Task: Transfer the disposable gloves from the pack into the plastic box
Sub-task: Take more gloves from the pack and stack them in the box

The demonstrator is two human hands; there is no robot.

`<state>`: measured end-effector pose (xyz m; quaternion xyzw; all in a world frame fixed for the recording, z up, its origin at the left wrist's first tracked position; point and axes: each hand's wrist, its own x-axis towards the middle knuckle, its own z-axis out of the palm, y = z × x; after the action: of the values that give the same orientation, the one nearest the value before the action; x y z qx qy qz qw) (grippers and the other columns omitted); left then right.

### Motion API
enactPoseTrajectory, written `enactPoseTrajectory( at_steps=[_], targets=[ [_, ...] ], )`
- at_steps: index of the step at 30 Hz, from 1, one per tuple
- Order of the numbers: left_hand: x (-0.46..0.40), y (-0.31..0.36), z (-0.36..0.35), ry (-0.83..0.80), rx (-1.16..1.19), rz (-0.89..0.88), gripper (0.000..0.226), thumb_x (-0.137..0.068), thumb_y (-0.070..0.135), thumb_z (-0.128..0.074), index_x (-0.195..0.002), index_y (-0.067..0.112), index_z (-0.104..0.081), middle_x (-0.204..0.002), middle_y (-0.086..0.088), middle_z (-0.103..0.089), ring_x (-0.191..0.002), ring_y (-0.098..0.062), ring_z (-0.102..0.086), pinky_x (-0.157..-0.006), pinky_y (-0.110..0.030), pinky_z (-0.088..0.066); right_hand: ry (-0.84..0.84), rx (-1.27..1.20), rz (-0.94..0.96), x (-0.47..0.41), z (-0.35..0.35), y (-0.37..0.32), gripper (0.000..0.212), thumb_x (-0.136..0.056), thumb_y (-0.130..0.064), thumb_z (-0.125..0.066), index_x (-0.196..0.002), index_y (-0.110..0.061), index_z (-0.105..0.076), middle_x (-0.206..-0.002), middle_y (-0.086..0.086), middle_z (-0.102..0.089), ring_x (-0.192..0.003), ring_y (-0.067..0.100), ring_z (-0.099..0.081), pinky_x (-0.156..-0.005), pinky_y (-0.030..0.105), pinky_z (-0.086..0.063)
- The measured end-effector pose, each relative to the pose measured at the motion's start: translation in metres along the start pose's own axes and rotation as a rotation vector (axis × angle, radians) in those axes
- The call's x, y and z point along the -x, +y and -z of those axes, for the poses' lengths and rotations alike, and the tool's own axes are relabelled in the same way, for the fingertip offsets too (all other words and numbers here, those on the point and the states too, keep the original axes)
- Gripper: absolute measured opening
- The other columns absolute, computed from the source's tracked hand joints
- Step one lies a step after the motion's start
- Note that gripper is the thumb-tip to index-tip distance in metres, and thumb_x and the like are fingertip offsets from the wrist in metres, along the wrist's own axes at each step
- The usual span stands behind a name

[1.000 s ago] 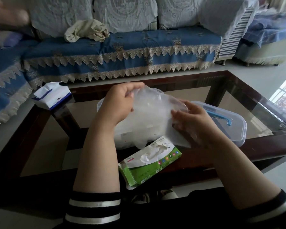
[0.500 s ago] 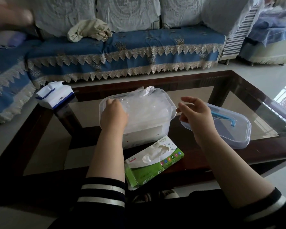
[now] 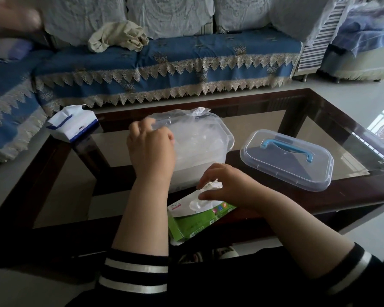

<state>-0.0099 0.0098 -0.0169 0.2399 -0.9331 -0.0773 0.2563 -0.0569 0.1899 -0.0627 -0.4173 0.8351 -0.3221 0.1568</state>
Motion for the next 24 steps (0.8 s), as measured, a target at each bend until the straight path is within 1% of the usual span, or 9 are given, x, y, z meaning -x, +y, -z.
enactPoseTrajectory(
  at_steps=[3, 5, 7, 11, 14, 16, 18, 21, 24],
  targets=[
    [0.014, 0.005, 0.001, -0.035, 0.040, -0.063, 0.012, -0.094, 0.027, -0.060, -0.101, 0.020, -0.068, -0.122, -0.003, -0.058, -0.116, -0.027, -0.044, -0.091, -0.035, -0.038, -0.056, 0.117, 0.013, -0.004, -0.012, 0.004, 0.023, -0.079, -0.036, -0.075, -0.101, -0.031, -0.069, -0.113, -0.013, -0.053, -0.106, 0.004, -0.044, -0.090, 0.022, -0.039],
    [0.017, 0.000, -0.002, -0.096, 0.035, -0.066, 0.016, -0.095, 0.024, -0.059, -0.108, 0.020, -0.067, -0.129, -0.002, -0.056, -0.122, -0.027, -0.042, -0.095, -0.036, -0.038, 0.000, 0.081, 0.031, -0.005, -0.018, 0.000, 0.020, -0.080, -0.037, -0.073, -0.097, -0.028, -0.069, -0.105, -0.013, -0.057, -0.098, 0.003, -0.051, -0.087, 0.027, -0.045],
    [0.015, -0.009, -0.005, -0.107, 0.044, -0.043, 0.017, -0.093, 0.014, -0.055, -0.104, 0.019, -0.068, -0.138, -0.004, -0.050, -0.129, -0.029, -0.037, -0.101, -0.040, -0.036, 0.135, 0.013, 0.076, -0.002, -0.019, -0.010, 0.015, -0.084, -0.039, -0.069, -0.090, -0.025, -0.067, -0.091, -0.013, -0.062, -0.083, 0.002, -0.057, -0.078, 0.031, -0.051],
    [0.006, -0.024, 0.002, -0.026, 0.163, 0.175, 0.020, -0.093, 0.008, -0.051, -0.105, 0.018, -0.063, -0.141, -0.006, -0.044, -0.129, -0.029, -0.038, -0.102, -0.043, -0.041, 0.496, 0.047, 0.225, -0.006, -0.009, -0.033, 0.019, -0.089, -0.039, -0.056, -0.092, -0.023, -0.065, -0.089, -0.014, -0.062, -0.073, 0.001, -0.057, -0.064, 0.031, -0.053],
    [0.001, -0.032, 0.002, -0.057, 0.311, 0.363, 0.029, -0.093, 0.018, -0.054, -0.122, 0.016, -0.049, -0.134, -0.011, -0.046, -0.120, -0.031, -0.047, -0.093, -0.047, -0.049, 0.596, 0.076, 0.174, -0.032, 0.008, -0.046, 0.021, -0.091, -0.031, -0.061, -0.109, -0.021, -0.064, -0.107, -0.008, -0.063, -0.089, 0.005, -0.058, -0.077, 0.032, -0.054],
    [-0.001, -0.036, 0.001, -0.192, 0.419, 0.481, 0.049, -0.095, 0.024, -0.053, -0.139, 0.017, -0.034, -0.140, -0.012, -0.042, -0.120, -0.032, -0.049, -0.091, -0.046, -0.050, 0.497, 0.197, 0.104, -0.059, 0.016, -0.054, 0.038, -0.091, -0.037, -0.061, -0.125, -0.022, -0.058, -0.130, -0.005, -0.057, -0.118, 0.012, -0.051, -0.096, 0.031, -0.045],
    [-0.001, -0.036, 0.000, -0.338, 0.500, 0.563, 0.061, -0.096, 0.024, -0.052, -0.148, 0.018, -0.020, -0.142, -0.013, -0.041, -0.114, -0.031, -0.053, -0.087, -0.042, -0.051, 0.344, 0.337, 0.078, -0.088, 0.017, -0.063, 0.057, -0.090, -0.045, -0.060, -0.140, -0.024, -0.044, -0.149, -0.003, -0.040, -0.138, 0.017, -0.032, -0.111, 0.036, -0.032],
    [-0.002, -0.034, 0.000, -0.384, 0.600, 0.582, 0.065, -0.097, 0.013, -0.048, -0.151, 0.023, -0.014, -0.139, -0.011, -0.046, -0.100, -0.026, -0.055, -0.083, -0.041, -0.054, 0.084, 0.428, 0.014, -0.129, 0.013, -0.065, 0.088, -0.085, -0.051, -0.064, -0.153, -0.023, -0.016, -0.161, 0.000, -0.007, -0.148, 0.022, -0.003, -0.120, 0.044, -0.009],
    [-0.003, -0.034, -0.001, -0.337, 0.605, 0.587, 0.068, -0.097, 0.003, -0.043, -0.153, 0.027, -0.011, -0.148, -0.010, -0.038, -0.119, -0.032, -0.050, -0.089, -0.040, -0.048, -0.072, 0.515, -0.086, -0.152, 0.007, -0.055, 0.103, -0.083, -0.051, -0.066, -0.153, -0.016, 0.001, -0.161, 0.003, 0.008, -0.147, 0.025, 0.010, -0.119, 0.048, 0.000]
  ],
)
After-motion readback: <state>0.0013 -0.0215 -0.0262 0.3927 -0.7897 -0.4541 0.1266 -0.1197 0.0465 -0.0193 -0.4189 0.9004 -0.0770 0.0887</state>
